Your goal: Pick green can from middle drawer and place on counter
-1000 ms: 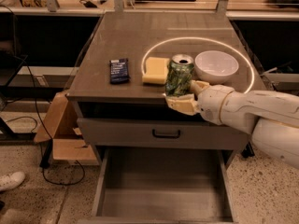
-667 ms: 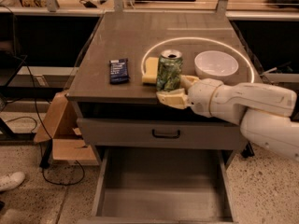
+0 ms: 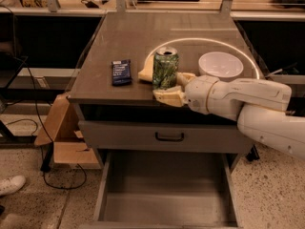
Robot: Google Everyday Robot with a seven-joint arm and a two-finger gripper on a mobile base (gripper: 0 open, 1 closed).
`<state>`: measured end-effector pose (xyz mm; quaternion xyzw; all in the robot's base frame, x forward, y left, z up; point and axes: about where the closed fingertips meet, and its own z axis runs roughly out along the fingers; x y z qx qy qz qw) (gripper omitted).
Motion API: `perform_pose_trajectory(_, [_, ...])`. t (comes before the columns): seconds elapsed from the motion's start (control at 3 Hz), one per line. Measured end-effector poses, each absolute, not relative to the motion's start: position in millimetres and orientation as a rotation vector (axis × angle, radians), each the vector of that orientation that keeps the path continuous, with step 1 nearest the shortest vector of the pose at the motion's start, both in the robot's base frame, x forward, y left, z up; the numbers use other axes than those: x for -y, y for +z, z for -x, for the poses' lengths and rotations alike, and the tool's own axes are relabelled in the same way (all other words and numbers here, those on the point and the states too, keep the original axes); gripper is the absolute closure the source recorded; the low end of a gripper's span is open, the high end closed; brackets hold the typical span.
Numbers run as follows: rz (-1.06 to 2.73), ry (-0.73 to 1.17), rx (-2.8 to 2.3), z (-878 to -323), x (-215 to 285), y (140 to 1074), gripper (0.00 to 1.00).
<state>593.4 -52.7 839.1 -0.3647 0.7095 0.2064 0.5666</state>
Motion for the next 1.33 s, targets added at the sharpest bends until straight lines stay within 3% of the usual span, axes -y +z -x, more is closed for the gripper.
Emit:
perform_pose_trajectory(0.33, [0.857,0.485,-1.668,-593.4,52.7,839.1,0.85])
perform_pose_trajectory(1.0, [0.857,0.485,-1.668,-593.4,52.7,839.1,0.38])
perform_pose_trajectory(1.33, [0.857,0.485,-1.668,-593.4,52.7,839.0,0.07])
